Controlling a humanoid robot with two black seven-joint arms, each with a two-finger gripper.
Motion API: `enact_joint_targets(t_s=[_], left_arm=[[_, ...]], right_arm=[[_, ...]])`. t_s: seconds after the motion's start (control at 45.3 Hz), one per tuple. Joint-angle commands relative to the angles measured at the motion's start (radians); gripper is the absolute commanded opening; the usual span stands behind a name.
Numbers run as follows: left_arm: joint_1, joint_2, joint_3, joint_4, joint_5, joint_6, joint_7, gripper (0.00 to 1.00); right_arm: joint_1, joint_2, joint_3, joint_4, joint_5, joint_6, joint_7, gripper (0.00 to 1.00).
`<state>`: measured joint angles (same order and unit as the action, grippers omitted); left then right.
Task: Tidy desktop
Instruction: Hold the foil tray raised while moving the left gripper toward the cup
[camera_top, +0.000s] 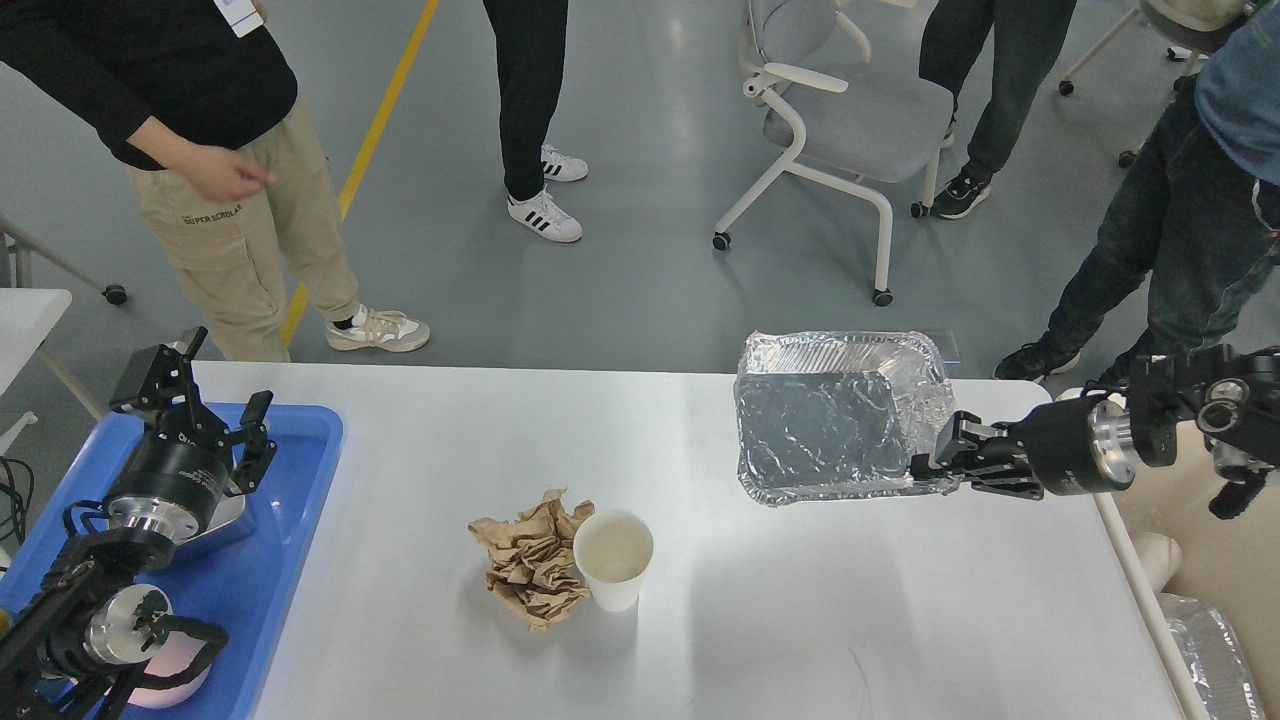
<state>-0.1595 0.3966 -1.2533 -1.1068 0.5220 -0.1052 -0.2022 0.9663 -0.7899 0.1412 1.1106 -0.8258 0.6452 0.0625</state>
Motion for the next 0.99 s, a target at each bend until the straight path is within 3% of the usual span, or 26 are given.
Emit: enact_joint_targets(t_s=[0.0,0.11,0.199,0.596,0.794,0.905,0.971], left_arm=[[-0.038,0.034,0.002,0.002,0.003,0.001,0.131,0.97],[-0.054,0.125,0.021,-0.002,0.006,-0.017,0.15,0.97],[-0.06,0.237,0.076,-0.01,0.009,-0.083,0.161,0.97],[-0.242,0.815,0.613,-0.125,0.084,-0.16,0.167,0.97],[-0.241,1.034,0.649,-0.249,0.366,-0.163,0.133,0.97],[-0.241,1.136,0.65,-0.318,0.386,-0.157,0.098,0.97],[-0.241,1.169,0.647,-0.34,0.386,-0.149,0.098,0.97]], right_arm=[[-0.001,0.018,-0.003,-0.003,0.007,-0.009,-0.003,0.0],[-0.006,0.018,-0.003,-0.005,0.007,-0.015,-0.003,0.0],[-0.004,0.02,0.0,-0.005,0.007,-0.018,-0.003,0.0],[0.0,0.081,0.015,-0.003,0.007,-0.035,-0.003,0.0],[0.011,0.083,0.014,-0.002,0.007,-0.035,-0.003,0.0],[0.009,0.081,0.017,0.002,0.007,-0.036,-0.003,0.0],[0.009,0.081,0.017,0.008,0.007,-0.038,-0.003,0.0]])
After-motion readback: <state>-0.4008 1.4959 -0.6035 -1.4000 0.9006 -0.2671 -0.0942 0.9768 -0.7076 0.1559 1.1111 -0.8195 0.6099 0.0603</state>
